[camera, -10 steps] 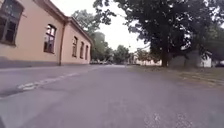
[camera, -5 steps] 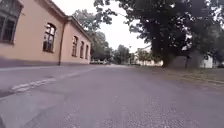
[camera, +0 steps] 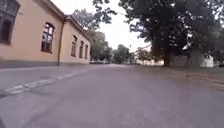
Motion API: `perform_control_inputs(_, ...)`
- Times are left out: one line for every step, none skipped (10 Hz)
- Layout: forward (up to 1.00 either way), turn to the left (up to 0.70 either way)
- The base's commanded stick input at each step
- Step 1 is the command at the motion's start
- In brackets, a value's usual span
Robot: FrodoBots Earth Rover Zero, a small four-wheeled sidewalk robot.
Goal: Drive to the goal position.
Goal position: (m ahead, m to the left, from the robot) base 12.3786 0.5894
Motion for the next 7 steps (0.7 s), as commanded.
perform_control_inputs(0.45, 0.00)
perform_control_inputs(0.45, 0.00)
perform_control_inputs(0.45, 0.00)
perform_control_inputs(0.45, 0.00)
perform_control_inputs(0.45, 0.00)
perform_control_inputs(0.45, 0.00)
perform_control_inputs(0.45, 0.00)
